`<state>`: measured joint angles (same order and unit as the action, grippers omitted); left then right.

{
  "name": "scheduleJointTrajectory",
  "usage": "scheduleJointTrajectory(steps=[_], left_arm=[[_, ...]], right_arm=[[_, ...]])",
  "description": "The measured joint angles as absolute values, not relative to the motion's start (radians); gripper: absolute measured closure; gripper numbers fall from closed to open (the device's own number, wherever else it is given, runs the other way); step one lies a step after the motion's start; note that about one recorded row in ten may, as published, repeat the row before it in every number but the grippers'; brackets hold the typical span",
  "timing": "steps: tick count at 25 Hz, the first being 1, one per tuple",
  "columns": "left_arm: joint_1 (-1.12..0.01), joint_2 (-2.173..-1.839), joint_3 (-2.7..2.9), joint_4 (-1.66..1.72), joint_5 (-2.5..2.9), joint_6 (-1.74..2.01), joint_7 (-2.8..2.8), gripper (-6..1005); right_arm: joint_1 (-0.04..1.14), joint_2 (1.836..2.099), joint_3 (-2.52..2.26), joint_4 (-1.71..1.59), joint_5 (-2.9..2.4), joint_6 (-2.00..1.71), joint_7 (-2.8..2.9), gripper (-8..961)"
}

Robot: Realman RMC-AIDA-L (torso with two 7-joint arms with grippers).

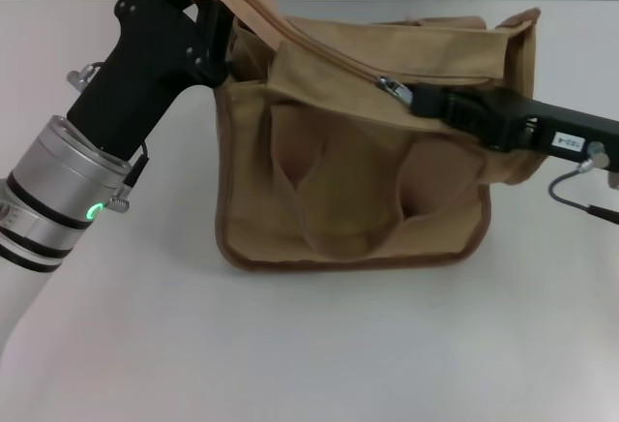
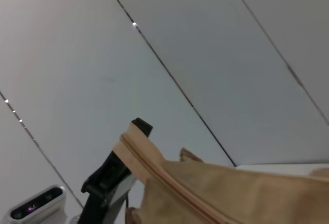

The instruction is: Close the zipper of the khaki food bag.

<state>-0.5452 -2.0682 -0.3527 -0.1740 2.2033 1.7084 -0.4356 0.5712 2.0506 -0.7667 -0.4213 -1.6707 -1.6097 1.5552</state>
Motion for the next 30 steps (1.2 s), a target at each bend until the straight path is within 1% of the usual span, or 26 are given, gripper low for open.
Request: scheduleJointTrajectory(steps=[8, 17, 20, 26, 30], left_arm=[[-0.541, -2.069, -0.361, -0.17, 2.201, 1.704, -0.436, 917], [-0.538, -2.069, -0.369, -0.17, 2.201, 1.694, -0.436, 914], [-0.538, -2.069, -0.37, -0.17, 2.201, 1.687, -0.436, 913], [-0.54, -2.07, -0.404, -0.173, 2.202, 1.666, -0.436, 911], [-0.541, -2.072, -0.411, -0.173, 2.203, 1.629, -0.434, 910]], right_arm=[[0.514, 2.017, -0.742, -0.457, -1.674, -1.614, 1.605, 938], [0.457, 1.994, -0.742, -0.478, -1.676, -1.62, 1.622, 935], [0.447, 1.99, -0.733, -0.479, -1.675, -1.622, 1.622, 934], [0.422, 1.991, -0.676, -0.503, -1.674, -1.692, 1.604, 932], [0.381, 2.003, -0.562, -0.518, -1.672, -1.847, 1.474, 931]])
